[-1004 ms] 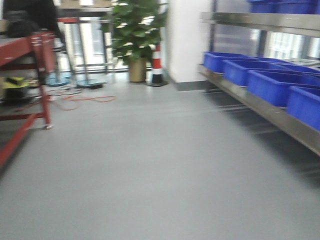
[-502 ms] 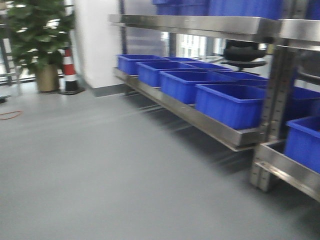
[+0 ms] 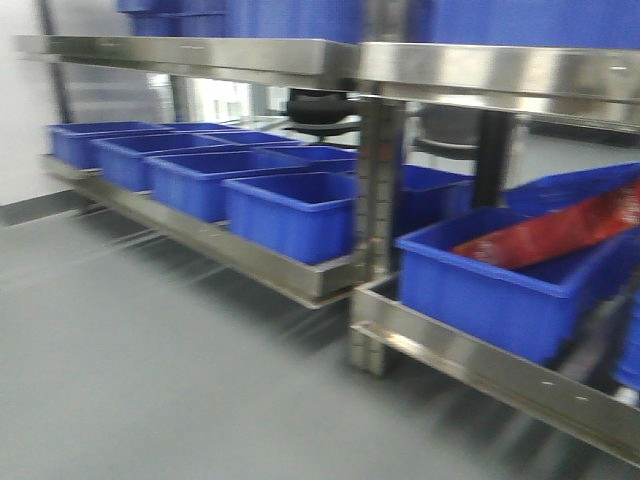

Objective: Place valve from conveyor to right shelf box

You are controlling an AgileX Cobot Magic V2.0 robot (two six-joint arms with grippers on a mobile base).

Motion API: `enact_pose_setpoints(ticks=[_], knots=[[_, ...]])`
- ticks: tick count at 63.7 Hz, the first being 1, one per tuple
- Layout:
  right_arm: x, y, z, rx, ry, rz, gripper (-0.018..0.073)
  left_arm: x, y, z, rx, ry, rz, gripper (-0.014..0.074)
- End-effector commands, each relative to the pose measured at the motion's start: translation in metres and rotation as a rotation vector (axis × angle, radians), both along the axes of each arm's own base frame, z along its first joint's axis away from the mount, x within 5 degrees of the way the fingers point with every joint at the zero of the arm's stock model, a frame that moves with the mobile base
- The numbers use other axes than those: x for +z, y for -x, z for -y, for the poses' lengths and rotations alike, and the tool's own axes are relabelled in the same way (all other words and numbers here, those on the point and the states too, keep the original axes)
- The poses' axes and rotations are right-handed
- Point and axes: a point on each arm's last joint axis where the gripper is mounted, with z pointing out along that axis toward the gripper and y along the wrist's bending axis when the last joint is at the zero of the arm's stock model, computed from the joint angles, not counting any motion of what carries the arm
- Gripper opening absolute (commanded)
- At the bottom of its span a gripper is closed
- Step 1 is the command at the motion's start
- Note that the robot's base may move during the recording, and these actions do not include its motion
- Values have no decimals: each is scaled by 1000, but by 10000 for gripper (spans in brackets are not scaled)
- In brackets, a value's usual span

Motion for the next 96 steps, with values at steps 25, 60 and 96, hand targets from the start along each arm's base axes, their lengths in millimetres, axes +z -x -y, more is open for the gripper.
enact_pose_setpoints(ticks=[25, 60, 96], knots=[[12, 2, 1, -16, 2, 97, -153, 7, 1, 1, -7, 15, 62, -111], [12, 2, 1, -16, 2, 97, -153, 7, 1, 1, -7, 15, 62, -111], [12, 2, 1, -16, 2, 97, -153, 7, 1, 1, -7, 15, 62, -111]])
